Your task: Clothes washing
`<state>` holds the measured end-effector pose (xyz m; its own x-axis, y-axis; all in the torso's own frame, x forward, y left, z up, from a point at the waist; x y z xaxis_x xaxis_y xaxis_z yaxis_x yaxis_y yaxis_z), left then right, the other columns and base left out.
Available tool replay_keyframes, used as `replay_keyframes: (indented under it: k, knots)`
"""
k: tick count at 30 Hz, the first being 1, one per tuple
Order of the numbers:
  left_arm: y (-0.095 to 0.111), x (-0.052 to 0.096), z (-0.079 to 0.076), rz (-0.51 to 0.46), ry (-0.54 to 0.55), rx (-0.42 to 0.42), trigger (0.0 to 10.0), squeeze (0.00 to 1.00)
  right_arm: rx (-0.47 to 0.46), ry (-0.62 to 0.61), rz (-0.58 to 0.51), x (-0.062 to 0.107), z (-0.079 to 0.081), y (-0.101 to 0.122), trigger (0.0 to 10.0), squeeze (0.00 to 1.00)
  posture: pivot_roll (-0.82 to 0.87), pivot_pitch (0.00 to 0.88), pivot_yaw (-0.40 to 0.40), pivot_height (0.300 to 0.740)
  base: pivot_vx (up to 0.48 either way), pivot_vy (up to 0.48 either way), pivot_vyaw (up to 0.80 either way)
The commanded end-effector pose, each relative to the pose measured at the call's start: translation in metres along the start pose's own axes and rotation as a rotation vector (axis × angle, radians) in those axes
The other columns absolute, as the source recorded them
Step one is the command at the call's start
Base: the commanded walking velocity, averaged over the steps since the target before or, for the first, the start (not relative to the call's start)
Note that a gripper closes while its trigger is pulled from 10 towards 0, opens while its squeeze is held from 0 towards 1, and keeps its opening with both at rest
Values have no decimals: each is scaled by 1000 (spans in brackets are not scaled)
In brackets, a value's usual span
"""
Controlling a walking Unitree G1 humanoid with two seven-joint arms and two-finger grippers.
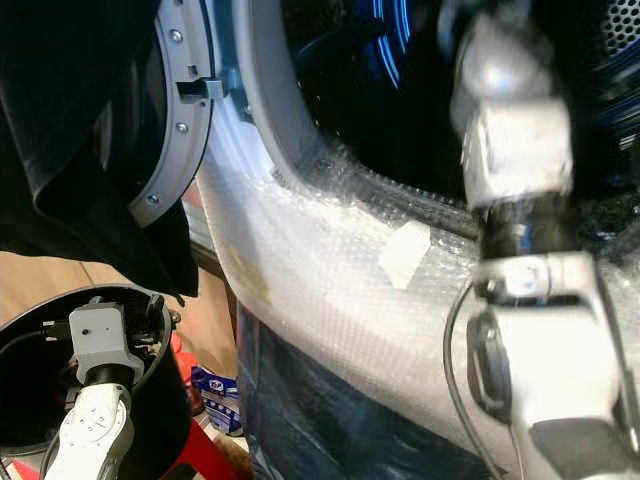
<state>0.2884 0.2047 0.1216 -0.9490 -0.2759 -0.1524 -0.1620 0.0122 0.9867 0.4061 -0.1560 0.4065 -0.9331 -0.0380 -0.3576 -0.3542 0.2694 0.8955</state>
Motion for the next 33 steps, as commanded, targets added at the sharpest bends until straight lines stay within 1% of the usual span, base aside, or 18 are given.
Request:
replay_keyframes:
  k: [1, 5, 6, 8, 9, 10, 11, 12, 14, 18, 21, 22, 23, 24, 25, 26, 28, 33]
  knots:
    - [-1, 1, -1, 1, -8, 7, 10000, 0, -26, 11, -94, 5, -2, 32, 10000, 0, -36, 0, -35, 740, 0, 0, 0]
    - [-1, 2, 0, 6, -2, 8, 10000, 0, -56, 50, -90, 30, -1, 28, 10000, 0, -42, 0, -36, 740, 0, 0, 0]
    - [-1, 2, 0, 6, -2, 8, 10000, 0, -56, 50, -90, 30, -1, 28, 10000, 0, -42, 0, -36, 740, 0, 0, 0]
    - [-2, 2, 0, 8, -1, 9, 10000, 0, -102, 29, -81, 37, -9, 26, 10000, 0, -48, 0, -36, 740, 0, 0, 0]
    - [-2, 3, 0, 8, -2, 11, 10000, 0, -134, 0, -80, 44, -20, 26, 10000, 0, -49, 0, -36, 740, 0, 0, 0]
    - [-2, 3, 0, 8, -2, 11, 10000, 0, -134, 0, -80, 44, -20, 26, 10000, 0, -49, 0, -36, 740, 0, 0, 0]
    - [-2, 3, 0, 10, -2, 12, 10000, 0, -181, -7, -80, 51, -28, 28, 10000, 0, -61, 0, -33, 740, 0, 0, 0]
    - [-2, 3, 0, 10, -2, 12, 10000, 0, -181, -7, -80, 51, -28, 28, 10000, 0, -61, 0, -33, 740, 0, 0, 0]
    - [-3, 2, 0, 13, -6, 14, 10000, 0, -211, 8, -62, 60, -32, 29, 10000, 0, -69, 0, -32, 740, 0, 0, 0]
    - [-4, 1, -5, 17, -15, 19, 10000, 0, -167, 28, 15, 78, -38, 7, 10000, 0, -68, 0, -45, 740, 0, 0, 0]
    - [-4, 1, -5, 16, -16, 21, 10000, 0, -164, 35, 33, 84, -41, 2, 10000, 0, -73, 0, -44, 740, 0, 0, 0]
    - [-5, 2, -5, 17, -11, 25, 10000, 0, -247, 87, 8, 90, -40, 7, 10000, 0, -73, 0, -48, 740, 0, 0, 0]
    - [-5, 2, -5, 17, -11, 25, 10000, 0, -247, 87, 8, 90, -40, 7, 10000, 0, -73, 0, -48, 740, 0, 0, 0]
    - [-5, 2, -6, 17, -11, 26, 10000, 0, -296, 136, -25, 93, -38, 12, 10000, 0, -76, 0, -50, 740, 0, 0, 0]
    - [-5, 2, -6, 17, -13, 26, 10000, 0, -360, 255, -88, 103, -30, 21, 10000, 0, -75, 0, -51, 740, 0, 0, 0]
    - [-5, 2, -6, 17, -12, 27, 10000, 0, -374, 318, -125, 109, -26, 25, 10000, 0, -76, 0, -54, 740, 0, 0, 0]
    - [-5, 2, -6, 15, -12, 28, 10000, 0, -383, 361, -162, 115, -24, 29, 10000, 0, -75, 0, -58, 740, 0, 0, 0]
    - [-4, 2, -7, 9, -13, 38, 10000, 0, -556, 581, -288, 144, -18, 40, 10000, 0, -86, 0, -60, 740, 0, 0, 0]
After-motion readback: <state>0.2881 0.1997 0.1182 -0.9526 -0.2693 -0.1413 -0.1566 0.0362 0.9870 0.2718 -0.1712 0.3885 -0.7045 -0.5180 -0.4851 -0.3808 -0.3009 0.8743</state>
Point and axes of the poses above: a point about 5 cm out from each wrist's last joint towards the gripper, its own x axis pointing back from the gripper into the wrist, its own y axis along the axis of the wrist's last joint, z = x × y, the point moved 2 cm from there along -x, pointing out of the wrist towards the gripper, and after that the axes turned 8 degrees about x, right-handed, at the moved point
